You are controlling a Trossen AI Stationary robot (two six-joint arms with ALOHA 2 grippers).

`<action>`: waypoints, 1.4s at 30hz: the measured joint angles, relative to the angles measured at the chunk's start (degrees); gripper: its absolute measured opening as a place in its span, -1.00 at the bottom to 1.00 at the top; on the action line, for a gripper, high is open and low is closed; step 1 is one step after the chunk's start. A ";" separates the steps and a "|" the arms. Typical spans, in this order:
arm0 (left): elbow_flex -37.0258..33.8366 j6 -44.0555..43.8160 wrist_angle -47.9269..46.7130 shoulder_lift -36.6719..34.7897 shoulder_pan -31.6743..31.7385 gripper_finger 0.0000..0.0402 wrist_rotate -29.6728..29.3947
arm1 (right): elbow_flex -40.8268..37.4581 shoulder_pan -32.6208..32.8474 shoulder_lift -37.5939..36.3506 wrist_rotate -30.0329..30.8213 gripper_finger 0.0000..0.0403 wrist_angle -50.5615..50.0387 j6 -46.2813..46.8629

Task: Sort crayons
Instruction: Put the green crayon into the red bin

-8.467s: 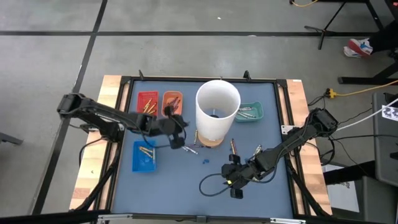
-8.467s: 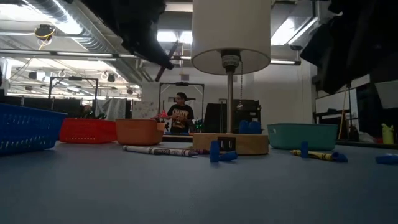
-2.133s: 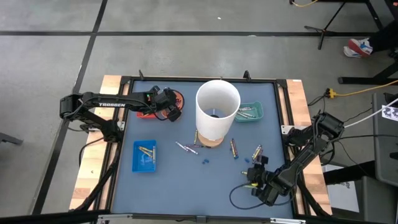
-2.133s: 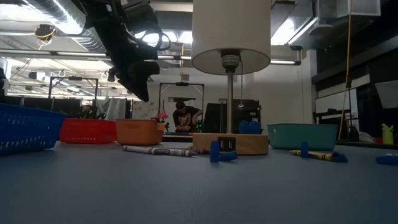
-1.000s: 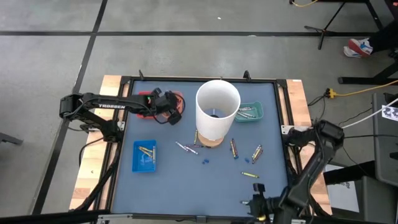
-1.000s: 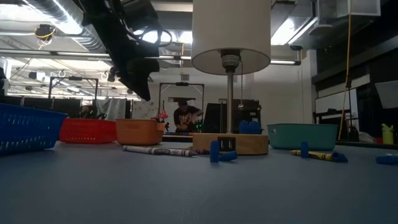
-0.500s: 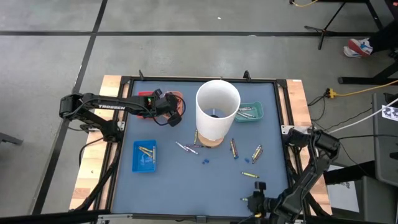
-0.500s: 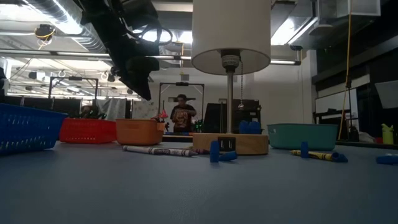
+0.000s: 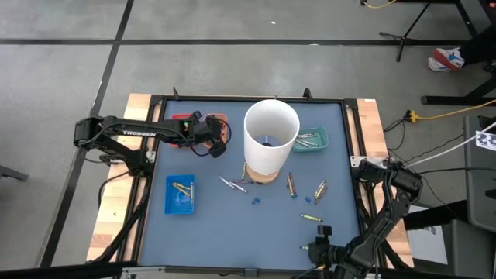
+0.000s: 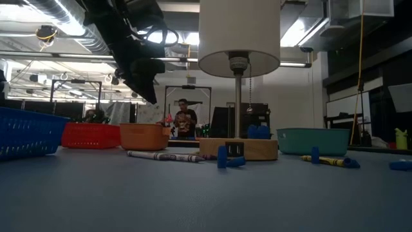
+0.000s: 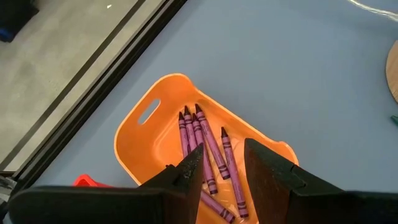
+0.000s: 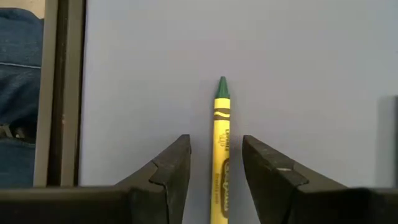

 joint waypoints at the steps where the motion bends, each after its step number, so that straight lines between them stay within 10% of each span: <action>1: 0.00 -0.01 0.15 0.00 0.00 -0.50 0.05 | -0.02 0.01 0.02 0.04 -0.30 0.00 0.00; 12: 0.00 -0.09 2.83 -0.04 -0.55 -0.50 11.41 | -0.11 0.01 0.17 -0.16 -0.94 0.02 -0.31; 24: 0.00 -2.38 2.83 -0.52 -12.35 -0.50 36.18 | 0.58 -2.28 0.39 7.15 -0.90 -1.79 -9.52; 42: 0.00 -2.91 20.48 -0.50 -36.05 -0.50 22.94 | 9.81 -16.93 0.37 9.66 -0.94 -2.89 -54.83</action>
